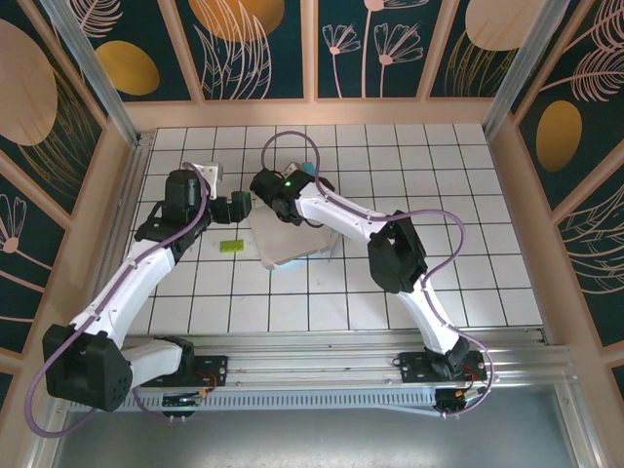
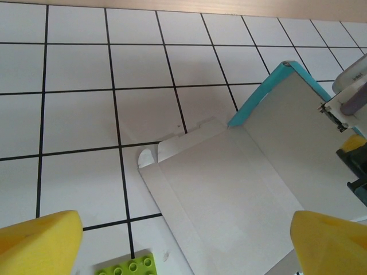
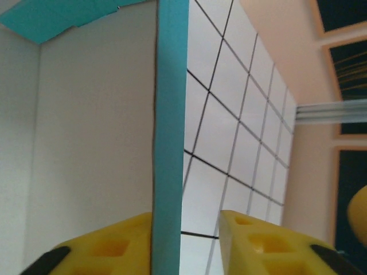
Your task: Fold the paper box
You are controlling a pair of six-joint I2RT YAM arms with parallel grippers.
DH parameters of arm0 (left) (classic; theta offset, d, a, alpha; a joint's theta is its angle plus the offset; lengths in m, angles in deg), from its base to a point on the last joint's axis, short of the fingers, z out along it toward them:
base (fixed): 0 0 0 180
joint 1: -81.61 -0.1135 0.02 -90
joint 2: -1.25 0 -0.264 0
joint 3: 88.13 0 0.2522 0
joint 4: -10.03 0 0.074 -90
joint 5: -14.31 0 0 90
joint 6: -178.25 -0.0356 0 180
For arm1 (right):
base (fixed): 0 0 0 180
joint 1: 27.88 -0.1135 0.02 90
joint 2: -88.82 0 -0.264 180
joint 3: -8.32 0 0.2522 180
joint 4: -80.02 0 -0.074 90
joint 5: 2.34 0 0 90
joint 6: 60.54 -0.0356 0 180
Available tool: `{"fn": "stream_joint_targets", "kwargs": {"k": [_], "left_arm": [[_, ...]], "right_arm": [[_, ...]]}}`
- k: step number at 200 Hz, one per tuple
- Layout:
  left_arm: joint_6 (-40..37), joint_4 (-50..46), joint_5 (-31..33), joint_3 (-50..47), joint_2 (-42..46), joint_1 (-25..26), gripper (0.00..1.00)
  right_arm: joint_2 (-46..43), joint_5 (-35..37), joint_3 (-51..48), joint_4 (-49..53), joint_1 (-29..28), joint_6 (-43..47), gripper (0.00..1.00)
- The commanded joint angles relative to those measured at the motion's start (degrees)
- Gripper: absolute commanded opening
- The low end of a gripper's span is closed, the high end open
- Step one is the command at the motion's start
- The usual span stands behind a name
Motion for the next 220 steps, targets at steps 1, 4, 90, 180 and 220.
{"fn": "stream_joint_targets", "kwargs": {"k": [1,4,90,180,220], "left_arm": [[0.87,0.05,0.45,-1.09,1.92,0.07,0.95],[0.87,0.06,0.44,-1.16,2.07,0.04,0.95],[5.29,4.66,1.45,-4.17,7.05,0.02,0.98],[6.04,7.36,2.54,-6.25,8.82,-0.01,0.99],[6.23,7.58,2.20,-6.38,8.21,-0.02,0.99]], "right_arm": [[-0.53,4.39,-2.11,-0.44,-0.53,2.05,0.26],[-0.53,4.45,-2.35,-0.65,-0.57,2.36,0.24],[-23.92,2.33,-47.74,-80.67,1.43,71.95,0.00],[-23.82,-23.55,-62.18,-122.61,8.79,105.27,0.00],[-21.47,-30.55,-67.99,-129.04,9.64,103.66,0.00]]}}
